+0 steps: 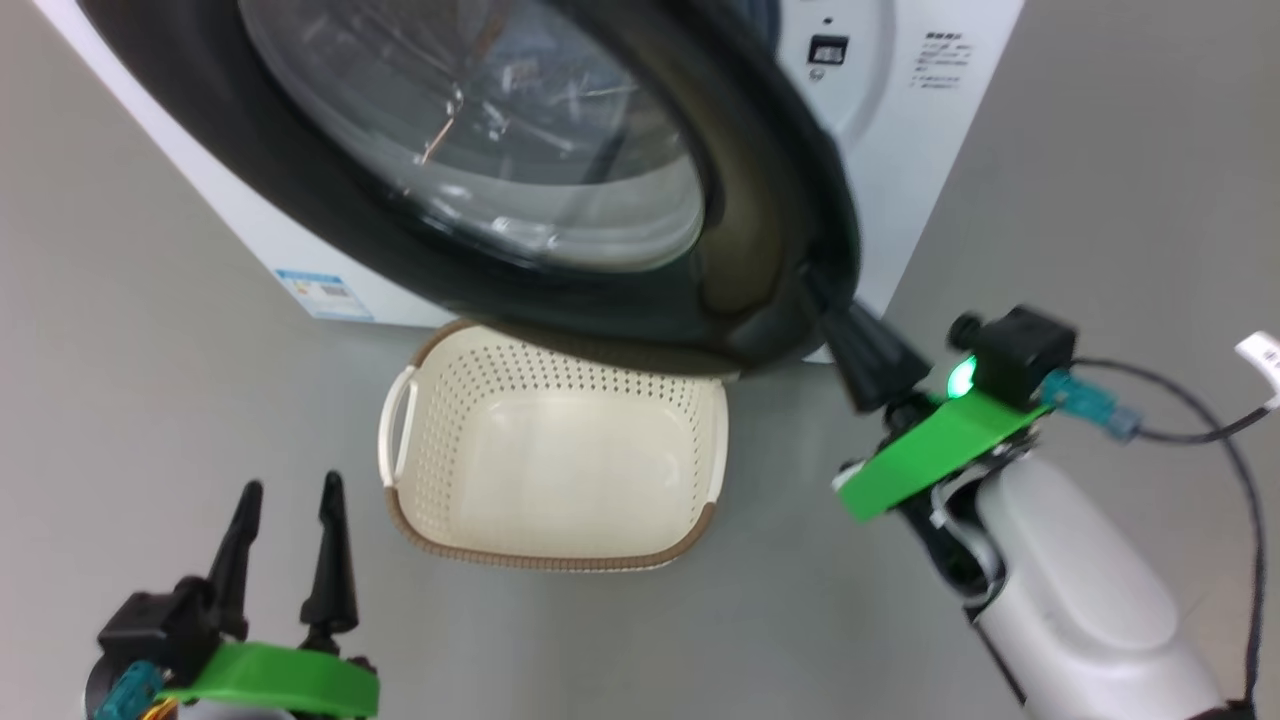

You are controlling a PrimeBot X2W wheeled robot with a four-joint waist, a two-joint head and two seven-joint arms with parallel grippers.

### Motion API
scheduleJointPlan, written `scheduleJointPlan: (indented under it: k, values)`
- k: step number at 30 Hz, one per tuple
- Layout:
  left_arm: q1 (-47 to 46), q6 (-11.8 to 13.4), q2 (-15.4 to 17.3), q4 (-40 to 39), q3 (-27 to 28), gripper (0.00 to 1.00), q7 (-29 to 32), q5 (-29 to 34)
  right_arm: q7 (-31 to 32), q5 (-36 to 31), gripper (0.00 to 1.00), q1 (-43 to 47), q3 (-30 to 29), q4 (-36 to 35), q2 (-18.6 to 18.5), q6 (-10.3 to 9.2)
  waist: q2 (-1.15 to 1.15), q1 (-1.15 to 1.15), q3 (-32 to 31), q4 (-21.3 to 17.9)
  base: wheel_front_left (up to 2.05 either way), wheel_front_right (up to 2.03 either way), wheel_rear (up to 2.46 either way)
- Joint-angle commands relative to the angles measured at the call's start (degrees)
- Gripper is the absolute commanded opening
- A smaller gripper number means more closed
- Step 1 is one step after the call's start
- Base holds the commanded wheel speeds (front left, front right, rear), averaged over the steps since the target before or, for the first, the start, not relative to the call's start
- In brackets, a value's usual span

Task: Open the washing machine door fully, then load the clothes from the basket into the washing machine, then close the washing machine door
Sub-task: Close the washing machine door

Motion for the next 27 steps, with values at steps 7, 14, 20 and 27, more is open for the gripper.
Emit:
scheduleJointPlan:
  k: [7,14,20,27]
  values:
    - [-4.8,-0.2,0.3,-1.7,-0.4,1.00,-0.4,0.6,-0.3,-0.1,0.00,-5.6,-5.2,1.2,-0.2,0.07,0.00,0.00,4.1,3.2,0.00,0.00,0.00]
    - [-6.8,-0.2,0.2,-2.0,-2.0,1.00,-0.4,0.6,-0.3,-0.3,0.00,-9.7,-8.7,3.4,-0.8,0.07,0.00,0.00,6.0,4.9,0.00,0.00,0.00]
    - [-7.8,-0.2,0.1,-2.5,-3.0,1.00,-0.4,0.3,-0.3,-0.4,0.00,-13.2,-11.9,4.5,-0.9,0.07,0.00,0.00,7.4,5.8,0.00,0.00,0.00]
    - [-8.8,-0.2,0.1,-2.7,-4.3,1.00,-0.4,-0.3,-0.3,-1.0,0.00,-16.4,-15.2,5.1,-0.8,0.07,0.00,0.00,8.6,6.7,0.00,0.00,0.00]
